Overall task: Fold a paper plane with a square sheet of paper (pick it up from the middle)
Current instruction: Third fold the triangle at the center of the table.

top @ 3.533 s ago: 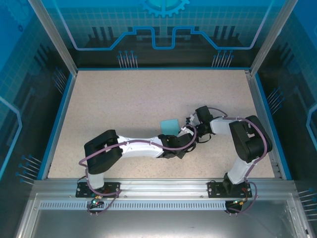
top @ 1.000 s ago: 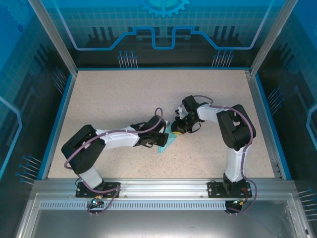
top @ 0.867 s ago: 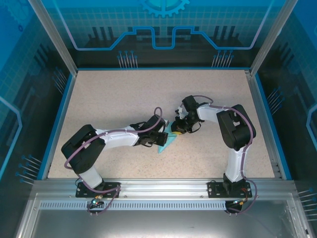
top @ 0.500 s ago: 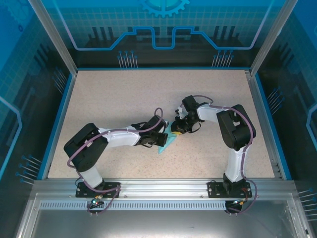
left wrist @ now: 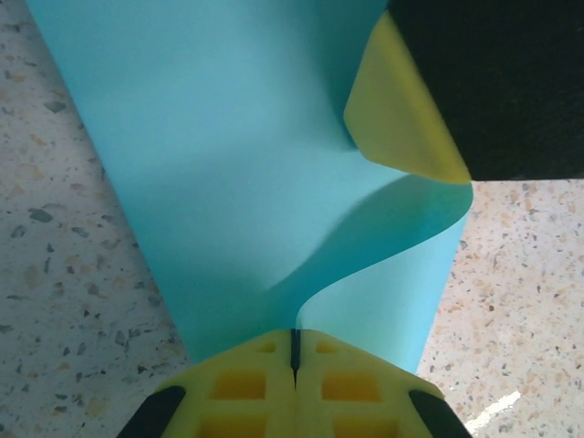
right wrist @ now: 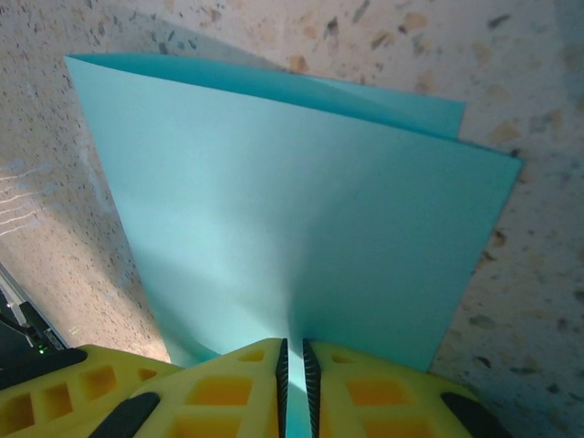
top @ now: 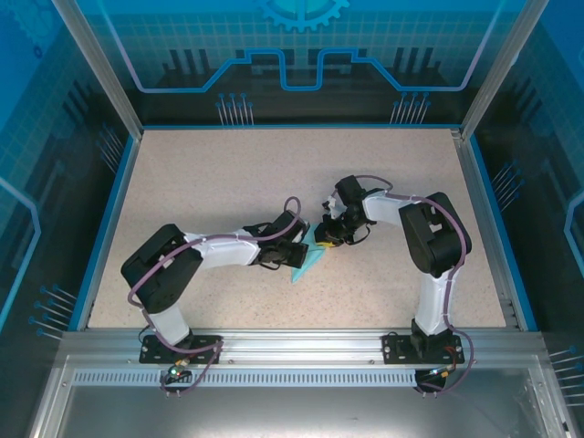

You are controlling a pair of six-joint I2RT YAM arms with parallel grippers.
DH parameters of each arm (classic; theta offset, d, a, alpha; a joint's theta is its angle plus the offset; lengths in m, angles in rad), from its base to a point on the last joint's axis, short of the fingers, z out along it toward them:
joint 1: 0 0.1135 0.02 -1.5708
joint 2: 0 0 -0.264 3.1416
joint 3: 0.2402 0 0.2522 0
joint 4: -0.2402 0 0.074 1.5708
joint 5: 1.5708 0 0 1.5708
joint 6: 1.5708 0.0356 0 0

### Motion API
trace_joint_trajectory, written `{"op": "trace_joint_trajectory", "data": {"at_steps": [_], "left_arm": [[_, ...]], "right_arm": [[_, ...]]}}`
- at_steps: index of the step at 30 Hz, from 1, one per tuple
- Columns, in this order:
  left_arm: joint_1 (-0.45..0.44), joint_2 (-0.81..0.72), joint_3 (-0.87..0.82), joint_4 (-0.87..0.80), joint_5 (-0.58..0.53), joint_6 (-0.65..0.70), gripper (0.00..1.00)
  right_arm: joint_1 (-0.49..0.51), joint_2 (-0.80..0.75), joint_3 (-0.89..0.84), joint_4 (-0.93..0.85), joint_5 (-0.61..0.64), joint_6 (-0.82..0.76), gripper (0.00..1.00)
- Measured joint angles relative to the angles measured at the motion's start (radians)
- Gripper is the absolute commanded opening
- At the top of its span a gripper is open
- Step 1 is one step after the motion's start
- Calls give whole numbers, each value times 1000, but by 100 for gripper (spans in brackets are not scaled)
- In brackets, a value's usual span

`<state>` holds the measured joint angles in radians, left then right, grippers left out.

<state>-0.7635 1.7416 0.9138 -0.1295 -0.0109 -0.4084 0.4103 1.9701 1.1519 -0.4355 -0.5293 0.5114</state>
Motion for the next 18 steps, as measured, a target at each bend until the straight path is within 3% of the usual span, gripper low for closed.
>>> {"op": "trace_joint_trajectory", "data": {"at_steps": [18], "left_arm": [[2, 13, 8, -7, -19, 16, 0]], "right_arm": [[2, 0, 2, -3, 3, 0, 17]]}}
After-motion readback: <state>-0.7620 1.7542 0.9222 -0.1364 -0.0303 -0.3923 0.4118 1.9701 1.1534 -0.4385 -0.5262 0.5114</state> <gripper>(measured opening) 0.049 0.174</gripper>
